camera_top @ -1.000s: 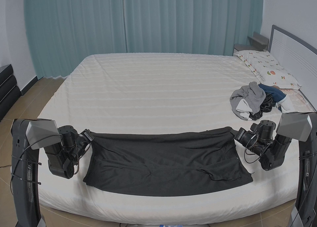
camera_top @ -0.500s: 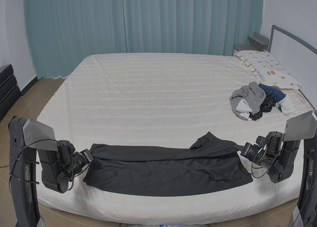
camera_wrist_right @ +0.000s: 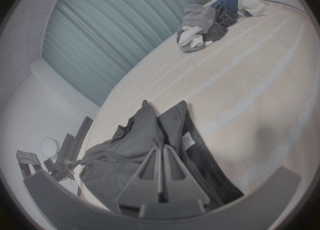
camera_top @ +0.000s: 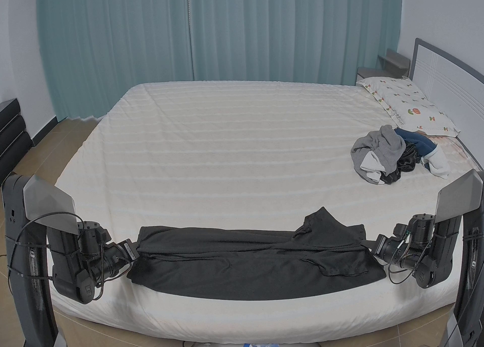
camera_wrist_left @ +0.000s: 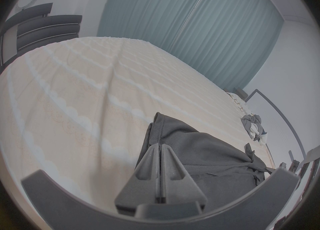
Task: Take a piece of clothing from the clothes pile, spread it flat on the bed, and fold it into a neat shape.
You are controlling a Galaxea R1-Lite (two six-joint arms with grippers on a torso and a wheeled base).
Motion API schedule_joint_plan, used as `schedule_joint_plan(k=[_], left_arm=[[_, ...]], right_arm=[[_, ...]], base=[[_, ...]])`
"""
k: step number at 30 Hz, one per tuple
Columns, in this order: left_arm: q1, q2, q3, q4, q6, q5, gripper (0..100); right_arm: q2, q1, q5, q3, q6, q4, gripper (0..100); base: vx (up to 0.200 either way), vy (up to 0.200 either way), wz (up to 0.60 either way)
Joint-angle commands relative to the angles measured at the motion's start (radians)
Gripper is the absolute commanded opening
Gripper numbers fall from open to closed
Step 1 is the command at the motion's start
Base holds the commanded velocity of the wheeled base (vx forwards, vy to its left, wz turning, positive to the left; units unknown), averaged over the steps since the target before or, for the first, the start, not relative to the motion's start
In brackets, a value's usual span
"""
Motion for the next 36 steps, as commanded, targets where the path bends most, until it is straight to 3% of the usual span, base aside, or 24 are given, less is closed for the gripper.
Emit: schedule_joint_plan(k=[1,9,12,14,15,19,28,32,36], left_arm=[[0.005,-0.045,0.021,-0.017,-0.005,-0.001,0],[0.019,-0.057,-0.018,-0.017,-0.026,0.004,0],[0.005,-0.062,-0.101,-0.017,-0.149,0.048,0],[0.0,-0.063,-0.113,-0.017,-0.178,0.059,0],[-0.016,-0.057,-0.163,-0.017,-0.261,0.085,0],[-0.018,-0.046,-0.229,-0.017,-0.31,0.088,0],[-0.024,-0.003,-0.298,-0.017,-0.356,0.105,0],[-0.024,0.0,-0.28,-0.017,-0.35,0.111,0],[-0.007,-0.013,-0.183,-0.017,-0.302,0.096,0]], right_arm=[[-0.002,-0.011,0.001,0.01,0.0,-0.009,0],[-0.025,-0.019,-0.001,-0.02,0.018,-0.01,0],[-0.016,-0.008,-0.039,-0.106,0.059,-0.01,0],[-0.016,-0.006,-0.055,-0.12,0.079,-0.01,0],[-0.015,-0.003,-0.099,-0.174,0.164,-0.01,0],[-0.021,-0.003,-0.127,-0.235,0.245,-0.012,0],[0.017,-0.003,-0.127,-0.273,0.247,-0.012,0],[0.005,-0.005,-0.125,-0.243,0.239,-0.012,0],[-0.016,-0.011,-0.082,-0.132,0.165,-0.01,0]], base=[[0.0,0.0,0.0],[0.0,0.0,0.0],[0.0,0.0,0.0],[0.0,0.0,0.0],[0.0,0.0,0.0],[0.0,0.0,0.0],[0.0,0.0,0.0],[0.0,0.0,0.0],[0.0,0.0,0.0]])
